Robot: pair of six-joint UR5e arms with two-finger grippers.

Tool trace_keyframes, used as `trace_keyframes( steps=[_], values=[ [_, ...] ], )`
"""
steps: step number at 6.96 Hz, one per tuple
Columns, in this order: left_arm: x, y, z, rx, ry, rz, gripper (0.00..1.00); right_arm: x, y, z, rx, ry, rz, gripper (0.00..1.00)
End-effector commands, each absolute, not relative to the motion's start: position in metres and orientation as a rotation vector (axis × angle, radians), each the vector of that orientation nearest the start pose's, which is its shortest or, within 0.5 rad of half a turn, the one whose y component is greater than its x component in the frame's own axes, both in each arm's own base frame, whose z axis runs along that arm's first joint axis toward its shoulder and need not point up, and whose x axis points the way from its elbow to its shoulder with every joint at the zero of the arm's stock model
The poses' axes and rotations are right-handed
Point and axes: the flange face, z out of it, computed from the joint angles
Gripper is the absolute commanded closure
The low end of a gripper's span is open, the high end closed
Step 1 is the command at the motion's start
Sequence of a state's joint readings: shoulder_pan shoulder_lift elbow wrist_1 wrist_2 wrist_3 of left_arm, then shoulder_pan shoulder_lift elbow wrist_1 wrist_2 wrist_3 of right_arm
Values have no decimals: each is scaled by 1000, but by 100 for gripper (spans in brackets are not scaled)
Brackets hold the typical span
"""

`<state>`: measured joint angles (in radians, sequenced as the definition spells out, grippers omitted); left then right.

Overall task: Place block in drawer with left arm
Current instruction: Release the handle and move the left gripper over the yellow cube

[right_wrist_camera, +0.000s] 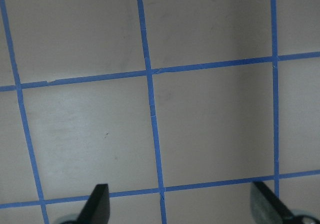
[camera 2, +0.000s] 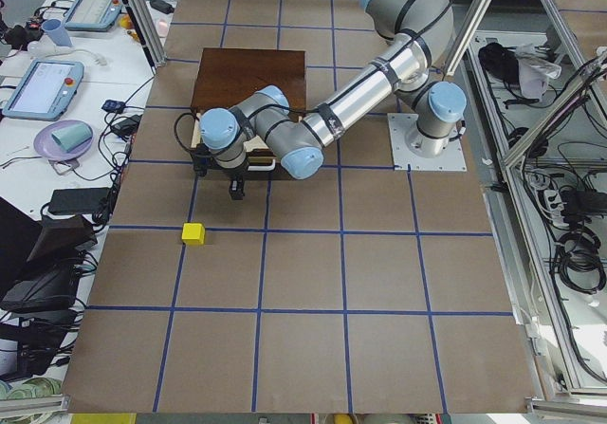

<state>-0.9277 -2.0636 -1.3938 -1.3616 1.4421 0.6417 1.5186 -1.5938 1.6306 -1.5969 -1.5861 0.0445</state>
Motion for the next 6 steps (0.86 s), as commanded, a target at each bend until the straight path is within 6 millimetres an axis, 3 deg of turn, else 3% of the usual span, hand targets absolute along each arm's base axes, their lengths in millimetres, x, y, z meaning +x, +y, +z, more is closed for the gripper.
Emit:
trace_keyframes(
  steps=[1,3,4,6],
  values=[
    [276,-619,316,-54,3333,-41,0,107,-487,472,152,3153,17,0],
    [286,-630,323,-47,3310,-69,0,107,-487,472,152,3153,17,0],
    [300,-647,330,-43,3285,-93,0,107,-487,472,152,3153,17,0],
    [319,-674,325,-39,3267,-134,0,107,-487,472,152,3153,17,0]
  ],
)
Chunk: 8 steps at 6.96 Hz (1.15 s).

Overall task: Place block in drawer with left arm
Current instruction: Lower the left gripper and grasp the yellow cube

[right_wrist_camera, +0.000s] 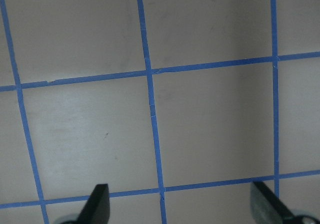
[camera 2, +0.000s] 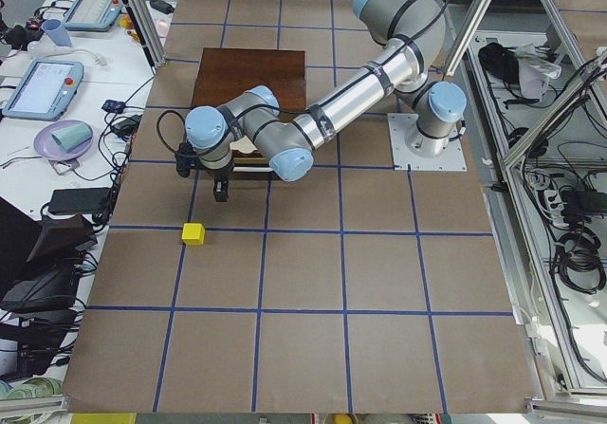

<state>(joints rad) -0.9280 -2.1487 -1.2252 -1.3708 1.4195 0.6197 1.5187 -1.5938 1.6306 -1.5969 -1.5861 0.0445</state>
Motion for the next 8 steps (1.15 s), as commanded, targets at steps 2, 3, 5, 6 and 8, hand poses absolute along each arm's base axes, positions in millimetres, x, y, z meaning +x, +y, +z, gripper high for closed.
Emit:
trace_keyframes(
  steps=[2,3,5,6,8],
  values=[
    [343,-708,311,-17,3242,-182,0,107,-487,472,152,3153,17,0],
    [352,-719,298,-16,3242,-182,0,107,-487,472,152,3153,17,0],
    [363,-739,259,6,3209,-234,0,107,-487,472,152,3153,17,0],
    [368,-742,241,41,3178,-215,0,107,-487,472,152,3153,17,0],
    [366,-748,218,83,3155,-179,0,107,-487,472,152,3153,17,0]
  ],
)
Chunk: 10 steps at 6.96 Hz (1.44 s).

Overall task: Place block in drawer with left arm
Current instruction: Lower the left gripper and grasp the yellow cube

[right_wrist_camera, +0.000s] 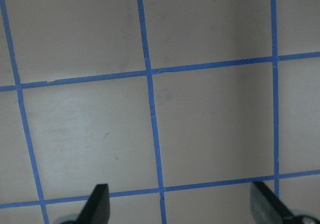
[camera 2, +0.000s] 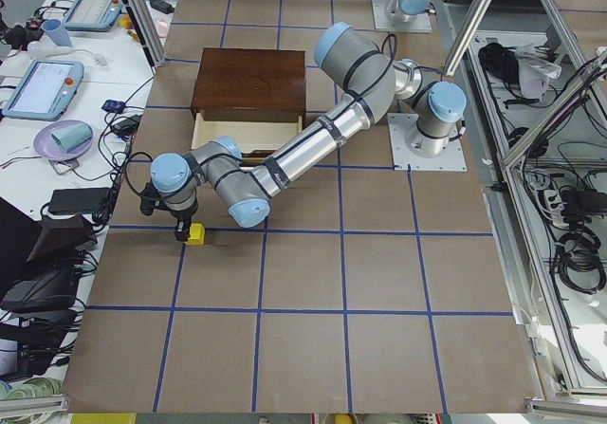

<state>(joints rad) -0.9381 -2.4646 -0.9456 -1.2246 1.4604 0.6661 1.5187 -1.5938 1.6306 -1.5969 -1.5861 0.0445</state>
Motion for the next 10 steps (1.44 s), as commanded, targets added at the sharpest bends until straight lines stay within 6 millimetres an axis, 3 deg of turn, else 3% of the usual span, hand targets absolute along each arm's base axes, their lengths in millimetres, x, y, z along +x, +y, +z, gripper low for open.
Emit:
trace_keyframes(
  steps=[1,8,10],
  values=[
    [366,-748,213,87,3147,-168,0,107,-487,472,152,3153,17,0],
    [371,-750,194,163,3116,-139,0,107,-487,472,152,3153,17,0],
    [371,-750,192,163,3116,-139,25,107,-487,472,152,3153,17,0]
  ],
)
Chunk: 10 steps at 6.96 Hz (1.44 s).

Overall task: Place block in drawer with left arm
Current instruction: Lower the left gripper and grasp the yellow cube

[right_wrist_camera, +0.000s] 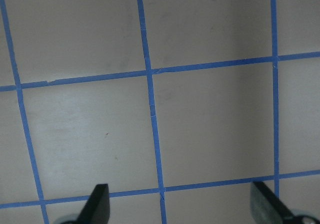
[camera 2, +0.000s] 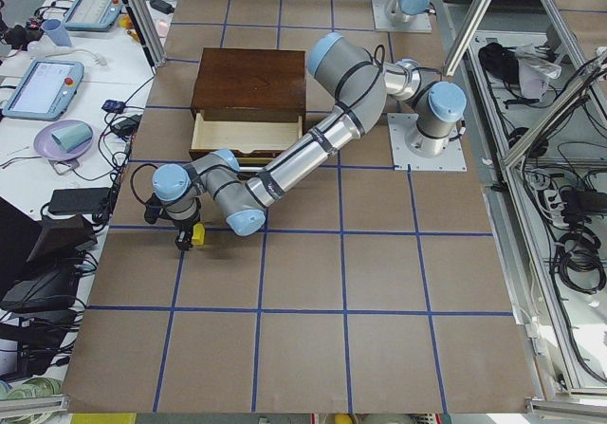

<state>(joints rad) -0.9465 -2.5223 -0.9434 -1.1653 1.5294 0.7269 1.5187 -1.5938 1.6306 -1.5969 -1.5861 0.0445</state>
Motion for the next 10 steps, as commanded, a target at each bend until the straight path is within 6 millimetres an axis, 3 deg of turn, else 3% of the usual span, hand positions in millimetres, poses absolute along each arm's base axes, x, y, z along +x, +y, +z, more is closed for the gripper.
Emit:
trace_keyframes(
  steps=[1,2,3,8,10],
  values=[
    [371,-750,192,163,3116,-139,44,106,-487,472,152,3155,17,0],
    [371,-750,192,163,3116,-139,64,107,-487,472,152,3153,17,0],
    [371,-750,194,163,3115,-141,74,107,-487,472,152,3153,17,0],
    [369,-747,212,168,3109,-150,79,107,-487,472,152,3153,17,0],
    [358,-735,248,168,3120,-131,79,107,-487,472,152,3153,17,0]
  ],
)
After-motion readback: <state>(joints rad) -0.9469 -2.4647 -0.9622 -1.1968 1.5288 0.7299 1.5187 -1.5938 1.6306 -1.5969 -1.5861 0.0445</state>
